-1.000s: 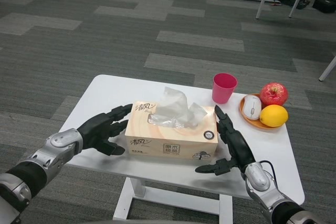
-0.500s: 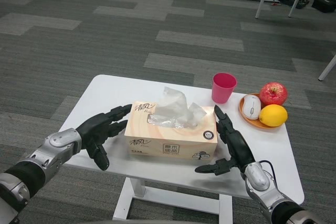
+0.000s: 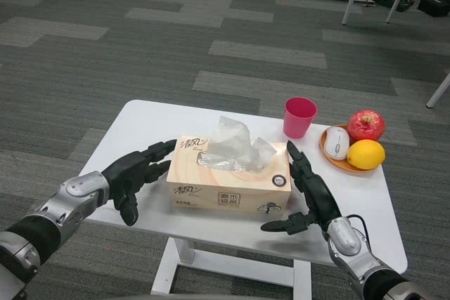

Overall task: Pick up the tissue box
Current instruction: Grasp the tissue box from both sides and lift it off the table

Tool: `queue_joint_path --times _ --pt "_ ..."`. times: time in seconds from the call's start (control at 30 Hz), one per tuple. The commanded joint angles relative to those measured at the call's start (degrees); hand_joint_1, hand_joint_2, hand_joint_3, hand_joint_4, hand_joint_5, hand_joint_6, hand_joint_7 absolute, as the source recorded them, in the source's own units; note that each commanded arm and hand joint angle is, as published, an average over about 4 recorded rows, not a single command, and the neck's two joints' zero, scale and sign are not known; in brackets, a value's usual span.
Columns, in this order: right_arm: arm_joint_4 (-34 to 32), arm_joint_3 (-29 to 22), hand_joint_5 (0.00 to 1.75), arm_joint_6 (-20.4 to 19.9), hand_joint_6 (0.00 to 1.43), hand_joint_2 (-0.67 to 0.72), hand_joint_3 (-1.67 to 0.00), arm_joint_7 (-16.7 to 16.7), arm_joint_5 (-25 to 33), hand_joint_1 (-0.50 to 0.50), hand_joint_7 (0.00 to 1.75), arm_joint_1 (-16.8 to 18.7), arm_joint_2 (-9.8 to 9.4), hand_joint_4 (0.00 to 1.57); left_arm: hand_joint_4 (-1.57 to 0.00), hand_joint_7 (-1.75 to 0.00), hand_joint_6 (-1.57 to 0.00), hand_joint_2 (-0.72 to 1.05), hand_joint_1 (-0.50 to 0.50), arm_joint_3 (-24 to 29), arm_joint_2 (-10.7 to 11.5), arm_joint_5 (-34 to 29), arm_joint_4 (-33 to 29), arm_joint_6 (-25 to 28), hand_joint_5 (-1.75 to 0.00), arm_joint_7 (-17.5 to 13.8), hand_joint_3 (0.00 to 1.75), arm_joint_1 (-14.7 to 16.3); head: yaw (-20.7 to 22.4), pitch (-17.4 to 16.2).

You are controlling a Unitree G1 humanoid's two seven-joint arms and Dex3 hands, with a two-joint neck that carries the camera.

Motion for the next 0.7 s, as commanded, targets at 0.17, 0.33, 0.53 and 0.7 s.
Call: queue_joint_path --times 0.17,0.33,0.53,0.7 --pt "0.1 0.2 0.1 0.6 0.0 -0.1 -0.24 0.4 0.0 -0.23 0.07 -0.8 0.47 0.2 0.0 0.0 0.0 -0.68 0.5 7.0 -1.7 3.8 1.1 -2.6 -0.05 3.1 0.0 0.8 0.0 0.1" --pt "0.1 0.2 0.1 0.6 0.0 -0.1 -0.24 0.4 0.0 -0.21 0.07 -0.8 0.47 0.2 0.0 0.0 0.0 -0.68 0.5 11.2 -2.5 5.6 1.1 -2.7 -0.1 4.6 0.0 1.1 0.1 0.1" --pt "0.2 0.1 0.1 0.6 0.0 -0.1 -0.24 0.4 0.0 -0.21 0.07 -0.8 0.49 0.2 0.0 0.0 0.0 -0.7 0.5 11.9 -2.5 8.4 1.3 -2.7 -0.03 6.2 0.0 1.2 -0.1 0.2" --pt "0.5 0.3 0.07 0.6 0.0 -0.1 -0.24 0.4 0.1 -0.21 0.07 -0.9 0.53 0.2 0.0 0.0 0.0 -0.68 0.5 8.9 -3.5 8.8 2.6 -2.7 -0.1 8.0 0.0 0.7 -0.3 0.5"
